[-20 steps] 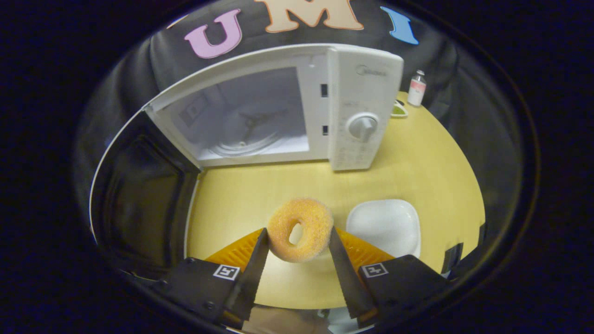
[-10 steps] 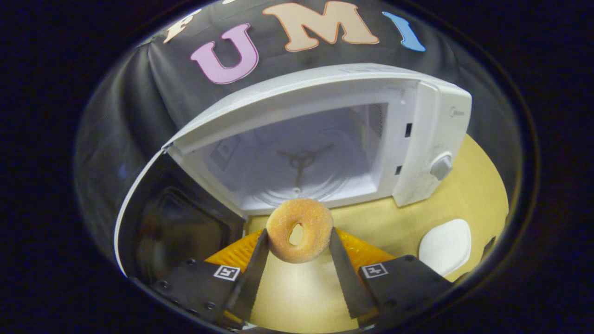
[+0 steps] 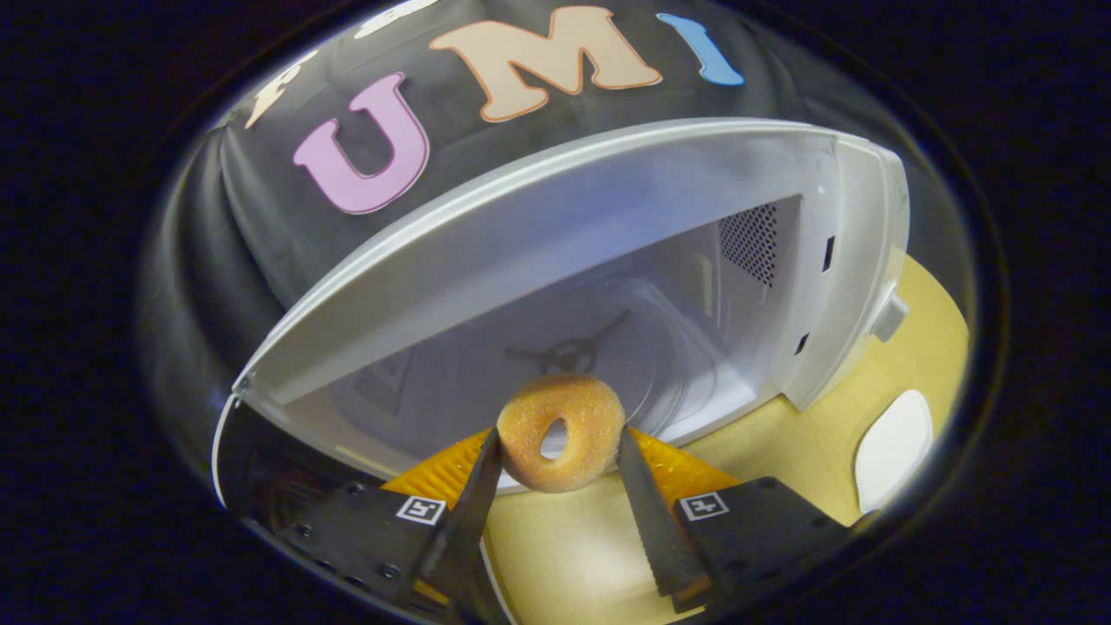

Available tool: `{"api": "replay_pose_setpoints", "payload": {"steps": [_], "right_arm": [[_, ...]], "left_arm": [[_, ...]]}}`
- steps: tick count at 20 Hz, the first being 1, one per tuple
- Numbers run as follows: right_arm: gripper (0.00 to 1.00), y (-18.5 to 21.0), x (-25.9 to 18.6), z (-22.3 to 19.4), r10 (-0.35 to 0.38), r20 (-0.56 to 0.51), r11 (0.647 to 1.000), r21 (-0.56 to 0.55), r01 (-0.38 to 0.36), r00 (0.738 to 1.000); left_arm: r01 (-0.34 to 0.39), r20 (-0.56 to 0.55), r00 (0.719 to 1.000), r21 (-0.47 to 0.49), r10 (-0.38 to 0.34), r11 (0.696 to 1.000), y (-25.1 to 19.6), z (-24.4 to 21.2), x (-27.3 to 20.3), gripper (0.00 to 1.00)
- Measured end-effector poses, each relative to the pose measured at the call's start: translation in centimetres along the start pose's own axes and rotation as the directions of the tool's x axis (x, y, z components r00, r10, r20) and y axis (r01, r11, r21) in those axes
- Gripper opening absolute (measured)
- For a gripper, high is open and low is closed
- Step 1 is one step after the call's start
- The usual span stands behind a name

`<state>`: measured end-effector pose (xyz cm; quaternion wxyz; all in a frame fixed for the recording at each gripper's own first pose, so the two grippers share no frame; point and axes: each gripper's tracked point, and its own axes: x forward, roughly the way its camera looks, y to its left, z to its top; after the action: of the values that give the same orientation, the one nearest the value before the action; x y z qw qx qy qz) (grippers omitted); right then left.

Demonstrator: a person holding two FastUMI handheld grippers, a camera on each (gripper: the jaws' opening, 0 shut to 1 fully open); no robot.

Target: Open the microwave oven with the left hand, put the food in, and close the microwave oven.

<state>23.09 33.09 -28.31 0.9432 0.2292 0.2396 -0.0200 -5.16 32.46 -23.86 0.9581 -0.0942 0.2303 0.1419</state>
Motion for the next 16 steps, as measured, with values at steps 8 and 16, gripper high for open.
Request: {"api": "replay_pose_setpoints", "payload": {"steps": [8,16], "right_arm": [[0.82,-0.8,2.9,2.5,-0.093,0.076,0.990,0.117,0.083,0.993],[0.88,-1.1,2.1,2.5,-0.098,0.086,0.991,0.096,0.089,0.992]], "left_arm": [[0.027,-0.055,0.998,-0.032,-0.028,0.999,-1.3,-1.4,-0.3,0.92],[0.044,-0.048,0.998,-0.017,-0.044,0.999,-1.8,-1.0,-0.6,0.92]]}}
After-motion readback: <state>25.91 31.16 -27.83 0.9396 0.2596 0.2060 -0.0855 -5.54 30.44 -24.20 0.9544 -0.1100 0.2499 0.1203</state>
